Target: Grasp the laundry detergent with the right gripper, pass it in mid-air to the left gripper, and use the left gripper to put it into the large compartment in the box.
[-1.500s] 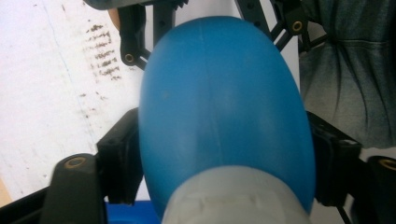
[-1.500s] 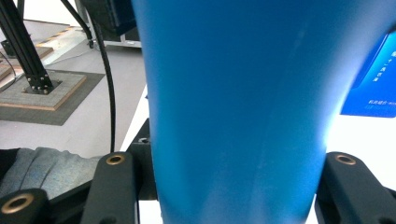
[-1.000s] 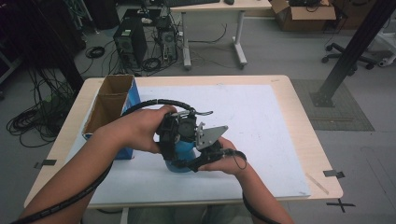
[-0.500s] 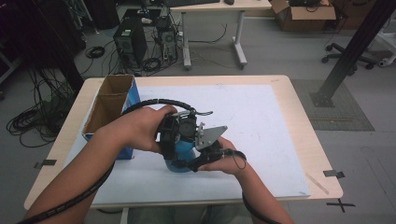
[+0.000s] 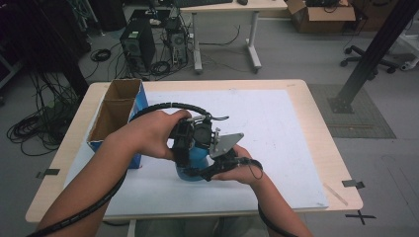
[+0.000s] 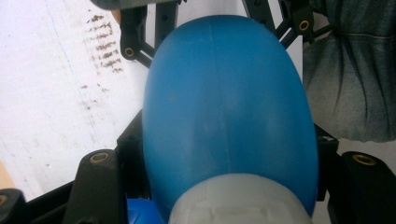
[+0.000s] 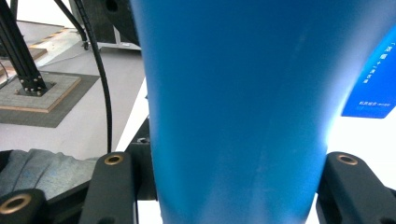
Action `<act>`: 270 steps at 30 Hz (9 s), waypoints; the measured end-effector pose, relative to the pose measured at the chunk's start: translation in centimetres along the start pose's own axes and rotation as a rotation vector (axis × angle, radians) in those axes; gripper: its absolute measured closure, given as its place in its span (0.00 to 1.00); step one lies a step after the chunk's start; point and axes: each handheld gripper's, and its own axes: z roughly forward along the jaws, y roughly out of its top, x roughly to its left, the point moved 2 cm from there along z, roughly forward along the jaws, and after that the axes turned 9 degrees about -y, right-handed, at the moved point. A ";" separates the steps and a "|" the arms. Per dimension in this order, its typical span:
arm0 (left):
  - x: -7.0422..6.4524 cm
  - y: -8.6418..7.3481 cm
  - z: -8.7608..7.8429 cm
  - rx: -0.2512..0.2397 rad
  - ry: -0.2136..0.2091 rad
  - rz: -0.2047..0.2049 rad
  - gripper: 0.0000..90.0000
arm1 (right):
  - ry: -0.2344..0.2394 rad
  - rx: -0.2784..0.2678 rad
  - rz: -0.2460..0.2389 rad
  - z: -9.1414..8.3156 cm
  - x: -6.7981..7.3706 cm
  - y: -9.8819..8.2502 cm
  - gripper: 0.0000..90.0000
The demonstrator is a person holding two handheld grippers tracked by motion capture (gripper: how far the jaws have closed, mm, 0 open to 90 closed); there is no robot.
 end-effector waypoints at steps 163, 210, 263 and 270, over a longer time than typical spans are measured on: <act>6.0 -21.8 -17.2 -0.230 0.000 -1.515 0.42 | -0.070 0.742 -0.085 -13.7 -8.0 2.6 0.03; 8.4 -24.6 -8.1 -0.239 -0.045 -1.602 0.42 | -0.047 0.768 -0.071 -13.8 -7.8 2.7 0.03; 10.1 -24.0 3.5 -0.175 -0.096 -1.598 0.42 | -0.032 0.776 -0.050 -14.0 -7.6 1.6 0.03; 10.2 -23.9 4.3 -0.166 -0.110 -1.598 0.42 | -0.031 0.777 -0.048 -14.0 -7.6 1.4 0.03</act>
